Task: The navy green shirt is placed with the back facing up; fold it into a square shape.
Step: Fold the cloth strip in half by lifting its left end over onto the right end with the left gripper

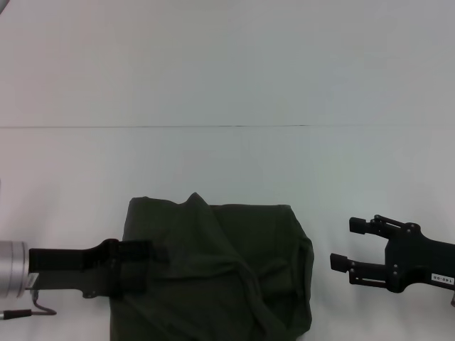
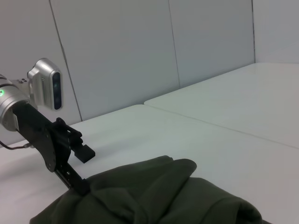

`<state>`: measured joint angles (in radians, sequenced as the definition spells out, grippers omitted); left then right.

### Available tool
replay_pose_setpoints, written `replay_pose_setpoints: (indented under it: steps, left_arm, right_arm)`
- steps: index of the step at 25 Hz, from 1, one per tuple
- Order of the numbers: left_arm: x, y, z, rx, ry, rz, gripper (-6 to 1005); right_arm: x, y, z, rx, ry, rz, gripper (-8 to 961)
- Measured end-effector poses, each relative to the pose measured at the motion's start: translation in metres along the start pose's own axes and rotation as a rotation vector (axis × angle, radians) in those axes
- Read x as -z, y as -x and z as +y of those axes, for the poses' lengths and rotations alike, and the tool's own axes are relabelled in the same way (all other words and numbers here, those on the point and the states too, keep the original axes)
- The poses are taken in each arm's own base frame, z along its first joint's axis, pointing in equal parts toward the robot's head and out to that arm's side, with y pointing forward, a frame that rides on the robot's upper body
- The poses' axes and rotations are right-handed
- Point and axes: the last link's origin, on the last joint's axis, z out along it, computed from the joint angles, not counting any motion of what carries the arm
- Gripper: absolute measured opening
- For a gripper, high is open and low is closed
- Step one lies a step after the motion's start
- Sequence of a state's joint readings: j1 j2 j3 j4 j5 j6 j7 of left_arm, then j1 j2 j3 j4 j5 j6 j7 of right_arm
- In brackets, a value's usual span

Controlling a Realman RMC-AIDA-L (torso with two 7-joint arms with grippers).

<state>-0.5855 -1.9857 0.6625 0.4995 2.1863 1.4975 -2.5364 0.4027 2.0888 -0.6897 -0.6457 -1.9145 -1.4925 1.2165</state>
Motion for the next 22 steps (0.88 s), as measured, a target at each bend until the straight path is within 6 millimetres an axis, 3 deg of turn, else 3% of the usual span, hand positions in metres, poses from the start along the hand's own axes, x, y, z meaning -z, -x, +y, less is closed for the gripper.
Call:
replay_pose_setpoints:
  steps: [22]
  left_arm:
    - [-0.02,-0.009,0.016,-0.047,0.034,0.038,785]
  right_arm:
    - [-0.003,0.001,0.001,0.004,0.012,0.0,901]
